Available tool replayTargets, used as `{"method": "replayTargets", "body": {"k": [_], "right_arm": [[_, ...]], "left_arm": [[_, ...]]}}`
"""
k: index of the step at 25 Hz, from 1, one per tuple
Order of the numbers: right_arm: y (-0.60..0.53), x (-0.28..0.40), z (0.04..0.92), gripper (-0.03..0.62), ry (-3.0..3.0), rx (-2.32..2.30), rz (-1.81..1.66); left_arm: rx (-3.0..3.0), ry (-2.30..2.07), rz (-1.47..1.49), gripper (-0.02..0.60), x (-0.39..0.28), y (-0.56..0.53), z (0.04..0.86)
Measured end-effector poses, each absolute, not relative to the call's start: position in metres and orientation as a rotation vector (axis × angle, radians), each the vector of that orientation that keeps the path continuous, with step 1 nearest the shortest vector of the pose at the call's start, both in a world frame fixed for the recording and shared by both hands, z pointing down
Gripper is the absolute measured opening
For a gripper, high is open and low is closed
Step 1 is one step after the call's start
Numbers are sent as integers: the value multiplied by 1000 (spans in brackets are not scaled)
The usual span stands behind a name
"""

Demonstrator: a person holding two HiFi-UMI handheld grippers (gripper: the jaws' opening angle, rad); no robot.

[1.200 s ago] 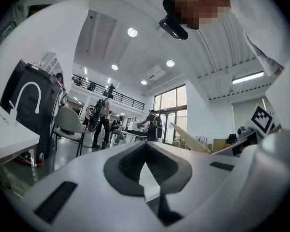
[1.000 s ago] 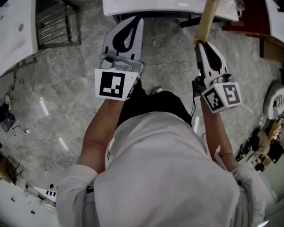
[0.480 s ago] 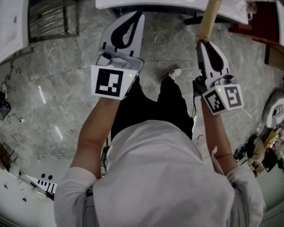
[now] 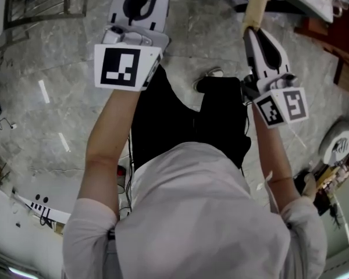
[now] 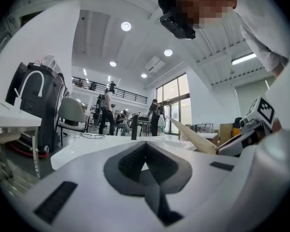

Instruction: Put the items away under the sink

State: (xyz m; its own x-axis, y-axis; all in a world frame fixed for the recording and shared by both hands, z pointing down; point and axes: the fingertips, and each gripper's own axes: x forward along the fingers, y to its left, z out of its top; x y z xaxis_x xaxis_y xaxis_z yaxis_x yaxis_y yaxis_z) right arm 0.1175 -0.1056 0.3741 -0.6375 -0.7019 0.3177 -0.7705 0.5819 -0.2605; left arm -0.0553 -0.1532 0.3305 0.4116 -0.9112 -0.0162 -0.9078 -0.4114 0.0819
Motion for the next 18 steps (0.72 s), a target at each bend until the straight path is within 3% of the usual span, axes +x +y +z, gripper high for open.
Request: {"method": "replayTargets", "body": {"k": [18], "right_arm": [[-73,141,516,64,-2567,1184,672]], "left_arm": [[2589,-1635,-90,2,-24,-145,433]]}}
